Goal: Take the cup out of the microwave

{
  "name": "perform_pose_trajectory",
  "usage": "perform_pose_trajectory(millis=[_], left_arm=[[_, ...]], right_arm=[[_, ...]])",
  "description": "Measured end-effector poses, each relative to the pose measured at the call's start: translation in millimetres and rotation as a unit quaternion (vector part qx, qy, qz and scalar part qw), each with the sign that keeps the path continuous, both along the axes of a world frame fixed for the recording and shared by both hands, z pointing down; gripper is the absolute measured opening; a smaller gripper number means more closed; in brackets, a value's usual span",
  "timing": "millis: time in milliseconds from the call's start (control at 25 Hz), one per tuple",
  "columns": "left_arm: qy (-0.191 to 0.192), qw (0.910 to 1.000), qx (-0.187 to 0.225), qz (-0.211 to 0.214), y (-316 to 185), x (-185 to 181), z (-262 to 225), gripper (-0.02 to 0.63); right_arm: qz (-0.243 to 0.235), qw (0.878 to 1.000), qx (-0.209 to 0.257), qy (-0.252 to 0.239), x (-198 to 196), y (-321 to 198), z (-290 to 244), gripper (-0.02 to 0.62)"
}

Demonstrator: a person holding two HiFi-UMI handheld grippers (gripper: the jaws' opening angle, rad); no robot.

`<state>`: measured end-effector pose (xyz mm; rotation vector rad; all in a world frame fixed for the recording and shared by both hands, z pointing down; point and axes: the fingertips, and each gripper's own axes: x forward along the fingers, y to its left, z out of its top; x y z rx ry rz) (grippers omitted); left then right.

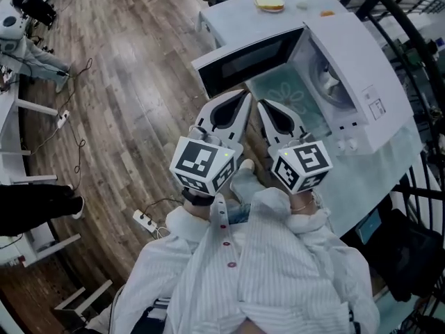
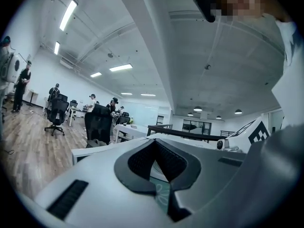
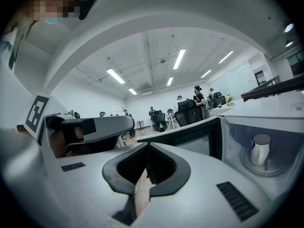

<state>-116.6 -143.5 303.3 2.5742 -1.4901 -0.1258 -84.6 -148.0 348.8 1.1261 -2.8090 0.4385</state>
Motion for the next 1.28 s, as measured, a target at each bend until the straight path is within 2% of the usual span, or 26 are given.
perform_pose_trajectory(millis=[360,680,880,1280], left_arm=[[0.003,0.9977,0.011,0.066,-63,40,-7,0.009],[0.004,0.9883,0.01,0.152,-94,90,-11,0.009],[-0.001,0.9722,0.012,0.234,-114,131,-14,0.009],[0.001,0.943,0.006,0.333,-143,186,-11,0.009]], right_arm=[[0.066,0.998,0.007,-0.005,40,-59,-7,0.035],[0.154,0.988,0.005,-0.003,92,-83,-10,0.035],[0.233,0.972,0.007,-0.007,128,-99,-13,0.035],[0.331,0.944,0.005,-0.012,178,-123,-14,0.035]])
